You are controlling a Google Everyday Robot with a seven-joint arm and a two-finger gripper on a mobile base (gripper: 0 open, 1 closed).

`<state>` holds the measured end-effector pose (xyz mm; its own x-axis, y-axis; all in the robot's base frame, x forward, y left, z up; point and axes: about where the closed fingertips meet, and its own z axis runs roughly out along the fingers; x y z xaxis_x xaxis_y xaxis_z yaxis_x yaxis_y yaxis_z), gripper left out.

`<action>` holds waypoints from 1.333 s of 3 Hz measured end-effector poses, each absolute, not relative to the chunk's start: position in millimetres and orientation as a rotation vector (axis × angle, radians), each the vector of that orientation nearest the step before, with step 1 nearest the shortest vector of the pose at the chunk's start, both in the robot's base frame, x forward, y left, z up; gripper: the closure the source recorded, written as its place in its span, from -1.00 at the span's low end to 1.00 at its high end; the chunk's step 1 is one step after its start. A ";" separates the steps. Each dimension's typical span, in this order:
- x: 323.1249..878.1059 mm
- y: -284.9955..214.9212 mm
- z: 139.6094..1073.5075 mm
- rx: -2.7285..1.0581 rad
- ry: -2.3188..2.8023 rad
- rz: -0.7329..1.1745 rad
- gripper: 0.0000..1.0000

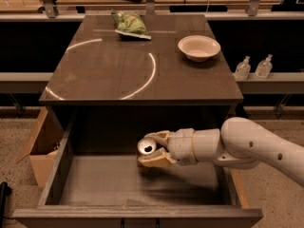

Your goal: Place orange can into top drawer

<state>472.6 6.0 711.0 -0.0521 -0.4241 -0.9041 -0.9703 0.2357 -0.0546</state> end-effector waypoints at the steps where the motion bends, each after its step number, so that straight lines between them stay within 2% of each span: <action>1: 477.1 9.8 697.9 -1.329 1.647 0.774 0.74; 4: 474.6 17.6 681.6 -1.309 1.676 0.778 -0.67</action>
Offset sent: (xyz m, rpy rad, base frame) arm 0.0069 0.0087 -0.0348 -0.0348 0.0285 -0.0238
